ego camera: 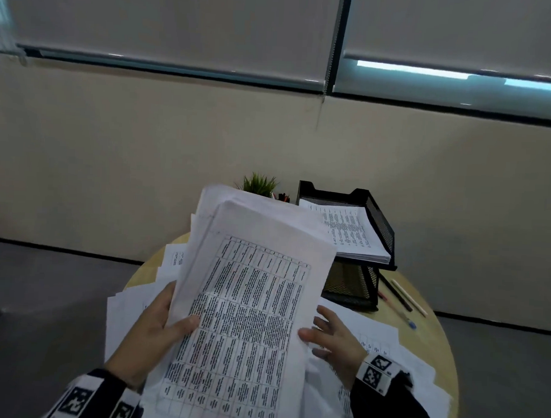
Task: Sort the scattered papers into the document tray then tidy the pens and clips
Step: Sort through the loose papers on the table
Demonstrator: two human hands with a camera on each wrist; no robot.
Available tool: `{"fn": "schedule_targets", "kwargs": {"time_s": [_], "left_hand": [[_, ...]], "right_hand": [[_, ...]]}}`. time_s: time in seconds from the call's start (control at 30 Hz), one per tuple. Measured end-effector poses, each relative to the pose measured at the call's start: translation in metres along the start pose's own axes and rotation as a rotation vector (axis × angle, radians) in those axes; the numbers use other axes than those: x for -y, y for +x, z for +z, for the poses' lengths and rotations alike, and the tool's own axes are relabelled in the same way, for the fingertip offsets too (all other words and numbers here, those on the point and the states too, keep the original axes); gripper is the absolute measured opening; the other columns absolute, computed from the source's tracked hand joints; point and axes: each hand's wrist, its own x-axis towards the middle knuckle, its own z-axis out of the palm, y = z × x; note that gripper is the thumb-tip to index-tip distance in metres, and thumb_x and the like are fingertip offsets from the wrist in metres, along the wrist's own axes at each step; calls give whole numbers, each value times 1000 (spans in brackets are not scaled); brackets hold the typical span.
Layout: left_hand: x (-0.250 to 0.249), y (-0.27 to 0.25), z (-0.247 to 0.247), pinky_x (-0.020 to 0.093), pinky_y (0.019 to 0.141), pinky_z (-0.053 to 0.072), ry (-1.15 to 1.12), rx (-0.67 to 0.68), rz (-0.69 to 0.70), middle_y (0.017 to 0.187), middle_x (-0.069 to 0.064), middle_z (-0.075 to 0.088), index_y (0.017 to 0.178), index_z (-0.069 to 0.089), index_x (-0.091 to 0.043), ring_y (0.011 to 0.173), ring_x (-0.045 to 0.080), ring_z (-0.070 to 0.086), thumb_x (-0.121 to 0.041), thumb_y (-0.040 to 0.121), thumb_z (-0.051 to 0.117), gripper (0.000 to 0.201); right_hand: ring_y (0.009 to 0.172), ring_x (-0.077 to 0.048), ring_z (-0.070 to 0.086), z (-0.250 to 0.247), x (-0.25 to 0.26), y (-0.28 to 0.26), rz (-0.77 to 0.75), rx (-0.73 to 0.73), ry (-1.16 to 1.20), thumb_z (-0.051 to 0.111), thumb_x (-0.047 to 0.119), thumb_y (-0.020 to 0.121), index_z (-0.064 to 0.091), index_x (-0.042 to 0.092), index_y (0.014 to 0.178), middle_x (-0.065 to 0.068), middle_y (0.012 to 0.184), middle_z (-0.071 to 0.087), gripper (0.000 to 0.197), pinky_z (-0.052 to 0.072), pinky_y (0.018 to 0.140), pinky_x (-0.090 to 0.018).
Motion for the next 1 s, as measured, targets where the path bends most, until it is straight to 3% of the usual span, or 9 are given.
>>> {"fn": "schedule_targets", "kwargs": {"time_s": [0.13, 0.23, 0.3, 0.43, 0.57, 0.6, 0.7, 0.8, 1.0], "left_hand": [[-9, 8, -2, 13, 83, 51, -52, 108, -25, 123, -20, 61, 134, 35, -39, 112, 0, 59, -15, 80, 68, 68], [-20, 17, 2, 23, 77, 55, -20, 190, -68, 112, -1, 70, 124, 52, -20, 103, 18, 66, -52, 53, 84, 85], [-29, 26, 4, 33, 76, 58, -4, 186, -69, 102, 12, 72, 111, 61, -9, 97, 32, 67, -61, 37, 86, 94], [-57, 42, 8, 41, 86, 52, 59, 180, 38, 101, 21, 69, 101, 66, -5, 96, 35, 65, -60, 40, 85, 84], [-86, 53, 13, 19, 72, 54, 99, 211, 87, 85, 2, 75, 90, 70, -12, 88, 23, 66, -17, 76, 73, 15], [-92, 54, 13, 15, 68, 53, 88, 234, 101, 85, 0, 75, 86, 73, -17, 86, 20, 68, -25, 72, 77, 17], [-101, 59, 10, 17, 67, 55, 101, 211, 153, 89, 1, 75, 81, 77, -26, 80, 13, 71, -57, 40, 84, 53], [-104, 66, 9, 23, 69, 57, 67, 150, 168, 90, 3, 75, 86, 75, -20, 83, 19, 71, -41, 47, 76, 45], [-97, 68, 18, 33, 65, 58, -78, 48, 143, 91, 7, 74, 101, 63, -8, 81, 25, 71, -45, 39, 89, 77]], "right_hand": [[107, -33, 64, 6, 16, -14, -22, 225, 138, 79, 9, 62, 55, 6, 125, -16, 119, 66, 68, 54, 87, -43], [80, -29, 71, 10, 31, -25, -78, 249, 203, 66, -12, 76, 67, -1, 100, -19, 93, 72, 27, 58, 67, -37], [69, -24, 70, 9, 36, -28, -150, 196, 196, 69, -12, 74, 70, 3, 86, -15, 81, 70, 19, 56, 60, -32], [84, -23, 70, 2, 35, -25, -246, 35, 69, 87, 21, 48, 62, 11, 107, -8, 91, 71, 65, 56, 69, -33], [107, -26, 63, -7, 29, -22, -280, -101, 10, 92, 52, 26, 51, 7, 125, -10, 113, 68, 116, 51, 83, -36], [112, -24, 60, -8, 30, -24, -296, -119, 19, 92, 52, 25, 47, 12, 128, -7, 117, 66, 119, 49, 86, -36], [110, -20, 60, -14, 31, -25, -312, -123, 39, 94, 42, 36, 44, 15, 129, -3, 118, 65, 109, 53, 82, -27], [102, -14, 63, -16, 34, -30, -332, -81, 88, 92, 27, 51, 48, 9, 131, 0, 116, 65, 92, 51, 62, -9], [99, -31, 67, -7, 58, -43, -482, 23, 111, 80, 12, 60, 70, 12, 101, -11, 105, 72, 42, 56, 83, -42]]}}
